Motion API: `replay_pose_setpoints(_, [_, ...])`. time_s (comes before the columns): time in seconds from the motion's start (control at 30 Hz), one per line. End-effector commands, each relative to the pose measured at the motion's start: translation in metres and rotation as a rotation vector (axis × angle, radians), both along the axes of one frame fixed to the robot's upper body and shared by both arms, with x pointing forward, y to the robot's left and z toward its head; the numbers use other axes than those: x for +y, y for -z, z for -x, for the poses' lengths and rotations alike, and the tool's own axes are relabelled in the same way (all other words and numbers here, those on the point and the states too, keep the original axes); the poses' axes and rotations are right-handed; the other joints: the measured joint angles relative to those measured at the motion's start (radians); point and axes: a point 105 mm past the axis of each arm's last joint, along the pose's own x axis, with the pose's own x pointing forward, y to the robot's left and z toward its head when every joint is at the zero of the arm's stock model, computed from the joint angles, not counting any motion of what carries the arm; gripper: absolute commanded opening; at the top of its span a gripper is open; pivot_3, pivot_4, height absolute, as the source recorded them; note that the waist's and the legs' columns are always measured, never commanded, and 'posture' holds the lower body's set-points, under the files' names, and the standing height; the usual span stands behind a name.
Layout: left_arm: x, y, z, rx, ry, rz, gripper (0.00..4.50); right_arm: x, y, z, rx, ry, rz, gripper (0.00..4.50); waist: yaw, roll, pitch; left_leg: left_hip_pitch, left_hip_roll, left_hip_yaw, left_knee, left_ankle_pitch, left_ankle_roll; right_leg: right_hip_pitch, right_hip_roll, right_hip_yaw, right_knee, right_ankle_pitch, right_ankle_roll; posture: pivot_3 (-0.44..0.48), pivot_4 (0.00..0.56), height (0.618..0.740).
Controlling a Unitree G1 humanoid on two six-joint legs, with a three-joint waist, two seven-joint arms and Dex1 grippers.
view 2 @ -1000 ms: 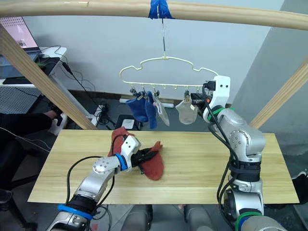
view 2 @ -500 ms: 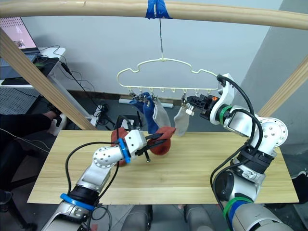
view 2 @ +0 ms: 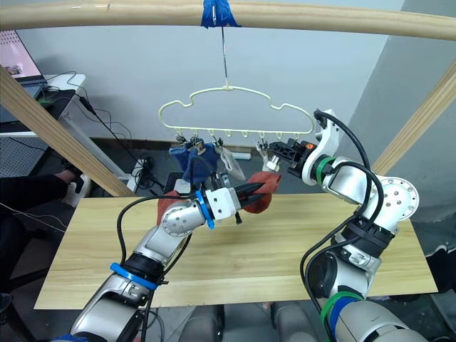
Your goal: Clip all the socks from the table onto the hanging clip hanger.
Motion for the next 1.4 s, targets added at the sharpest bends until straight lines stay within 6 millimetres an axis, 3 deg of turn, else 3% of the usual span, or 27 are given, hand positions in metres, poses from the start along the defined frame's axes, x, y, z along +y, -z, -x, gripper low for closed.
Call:
replay_pose_setpoints(0.03, [0.000, -0.018, -0.001, -0.018, -0.008, 0.084, 0.50, -0.005, -0.008, 0.005, -0.048, 0.004, 0.018, 0.20, -0.001, 0.000, 0.000, 0.000, 0.000, 0.000, 0.000, 0.000, 0.000, 0.000, 0.000, 0.000, 0.000, 0.000, 0.000, -0.079, 0.192, 0.740])
replay_pose_setpoints(0.3, [-0.006, -0.011, 0.010, 0.390, 0.058, 0.230, 0.50, -0.010, -0.012, 0.007, -0.073, -0.007, 0.054, 0.20, -0.008, 0.000, 0.000, 0.000, 0.000, 0.000, 0.000, 0.000, 0.000, 0.000, 0.000, 0.000, 0.000, 0.000, 0.000, -0.079, 0.192, 0.740])
replay_pose_setpoints(0.57, [-0.010, -0.017, 0.004, 0.544, 0.031, 0.244, 0.50, -0.004, -0.014, 0.013, -0.106, -0.066, 0.073, 0.20, -0.008, 0.000, 0.000, 0.000, 0.000, 0.000, 0.000, 0.000, 0.000, 0.000, 0.001, 0.000, 0.001, 0.000, 0.000, -0.081, 0.198, 0.740])
replay_pose_setpoints(1.4, [-0.013, -0.032, 0.005, 0.568, 0.053, 0.288, 0.50, -0.002, -0.005, 0.012, -0.112, -0.046, 0.126, 0.20, -0.007, 0.000, 0.000, 0.000, 0.000, 0.000, 0.000, 0.000, 0.000, 0.000, 0.001, 0.000, 0.000, 0.000, 0.000, -0.069, 0.203, 0.740])
